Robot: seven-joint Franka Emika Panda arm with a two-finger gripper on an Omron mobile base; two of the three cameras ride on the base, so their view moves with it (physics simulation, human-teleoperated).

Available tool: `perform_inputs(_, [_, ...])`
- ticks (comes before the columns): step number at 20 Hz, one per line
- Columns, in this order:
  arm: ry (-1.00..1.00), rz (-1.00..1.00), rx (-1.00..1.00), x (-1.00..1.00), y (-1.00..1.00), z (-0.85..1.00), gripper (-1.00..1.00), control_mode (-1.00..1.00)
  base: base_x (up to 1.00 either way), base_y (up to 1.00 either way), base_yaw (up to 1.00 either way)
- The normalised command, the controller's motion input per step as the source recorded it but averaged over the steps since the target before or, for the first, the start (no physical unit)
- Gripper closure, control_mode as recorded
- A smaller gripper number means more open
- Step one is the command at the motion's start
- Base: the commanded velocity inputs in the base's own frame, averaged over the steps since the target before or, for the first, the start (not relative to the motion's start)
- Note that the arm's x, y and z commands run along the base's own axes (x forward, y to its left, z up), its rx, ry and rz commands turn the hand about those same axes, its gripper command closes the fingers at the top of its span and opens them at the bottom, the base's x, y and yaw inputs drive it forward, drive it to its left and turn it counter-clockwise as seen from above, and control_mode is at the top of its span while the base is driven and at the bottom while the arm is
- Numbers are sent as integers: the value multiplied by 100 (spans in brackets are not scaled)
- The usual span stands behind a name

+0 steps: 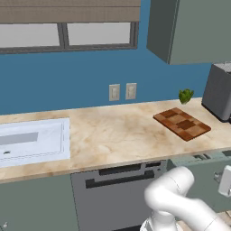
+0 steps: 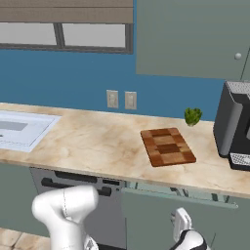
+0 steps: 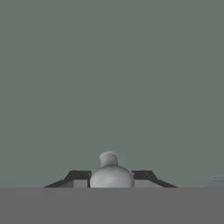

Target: Open the drawer on the right and place the cutting tools on the cutting board.

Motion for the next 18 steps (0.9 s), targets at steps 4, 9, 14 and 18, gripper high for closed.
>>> perform_inputs(4, [0, -10, 0, -85, -50, 0, 100, -100, 0, 0, 0])
perform_inputs(9, [0, -11, 0, -89, -54, 0, 100, -100, 0, 0, 0])
perform_inputs(14, [0, -11, 0, -91, -54, 0, 100, -100, 0, 0, 0])
perform_inputs(18, [0, -10, 0, -94, -58, 0, 100, -100, 0, 0, 0])
